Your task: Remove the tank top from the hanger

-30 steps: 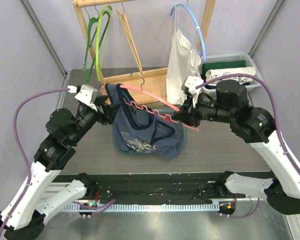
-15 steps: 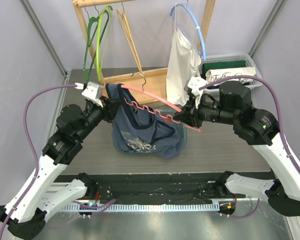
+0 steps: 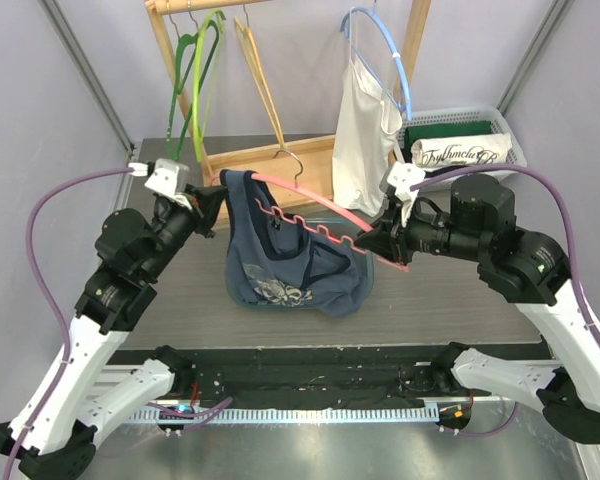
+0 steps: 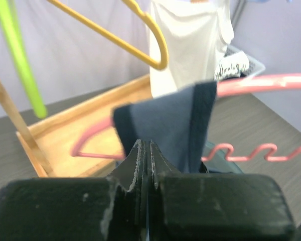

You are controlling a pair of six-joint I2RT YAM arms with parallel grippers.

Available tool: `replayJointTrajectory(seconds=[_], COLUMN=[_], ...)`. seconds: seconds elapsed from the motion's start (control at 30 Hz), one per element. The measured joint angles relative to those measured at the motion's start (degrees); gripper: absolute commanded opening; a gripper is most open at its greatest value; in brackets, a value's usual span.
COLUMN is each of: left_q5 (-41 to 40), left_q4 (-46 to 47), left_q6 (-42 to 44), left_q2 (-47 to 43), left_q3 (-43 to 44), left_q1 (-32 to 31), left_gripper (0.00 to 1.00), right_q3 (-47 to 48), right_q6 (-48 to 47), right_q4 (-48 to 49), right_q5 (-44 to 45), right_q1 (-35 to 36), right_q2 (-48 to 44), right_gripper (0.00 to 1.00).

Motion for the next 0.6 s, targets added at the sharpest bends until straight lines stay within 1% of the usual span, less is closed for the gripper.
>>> replayJointTrajectory(seconds=[0.03, 0.07, 0.1, 0.13, 0.17, 0.23, 0.27, 0.33, 0.43, 0.57, 0.6], left_q5=[-0.3, -0.5, -0.7, -0.7, -0.7, 0.7, 1.5, 4.2, 8.2, 11.8, 12.3], left_q4=[0.0, 0.2, 0.3, 0.3, 0.3, -0.7, -1.1, -1.6, -2.3, -3.0, -3.1], left_q6=[0.2, 0.2, 0.2, 0.1, 0.1, -1.4, -1.5, -3.0, -4.9, -6.5, -6.9], left_q2=[-0.2, -0.5, -0.9, -1.3, -1.6, -2.2, -2.4, -3.0, -3.1, -1.9, -1.5], left_q3=[0.6, 1.1, 1.5, 1.7, 1.7, 1.7, 1.7, 1.4, 0.3, -1.6, -2.0], left_q1=[0.4, 0.9, 1.3, 1.6, 1.8, 2.2, 2.3, 2.3, 2.4, 2.5, 2.5], left_gripper=[0.0, 0.04, 0.14, 0.5, 0.63, 0.79, 0.84, 0.89, 0.89, 0.85, 0.82], right_q3=[-0.5, -1.3, -1.8, -2.1, -2.2, -2.2, -2.2, -2.2, -2.2, -2.2, -2.1], right_q6=[0.2, 0.4, 0.5, 0.6, 0.7, 0.8, 0.8, 0.8, 0.8, 0.8, 0.9], right_q4=[0.0, 0.0, -0.2, -0.2, -0.3, -0.4, -0.4, -0.4, -0.4, -0.4, -0.4], right_q5=[0.1, 0.3, 0.4, 0.5, 0.6, 0.7, 0.7, 0.8, 0.9, 0.9, 0.9], right_q1=[0.0, 0.0, 0.0, 0.0, 0.0, 0.0, 0.0, 0.0, 0.0, 0.0, 0.0], right_q2=[-0.6, -1.4, -2.0, -2.4, -2.7, -3.1, -3.2, -3.2, -3.0, -2.9, -2.9], right_gripper=[0.01, 0.01, 0.01, 0.01, 0.01, 0.01, 0.01, 0.01, 0.01, 0.01, 0.01])
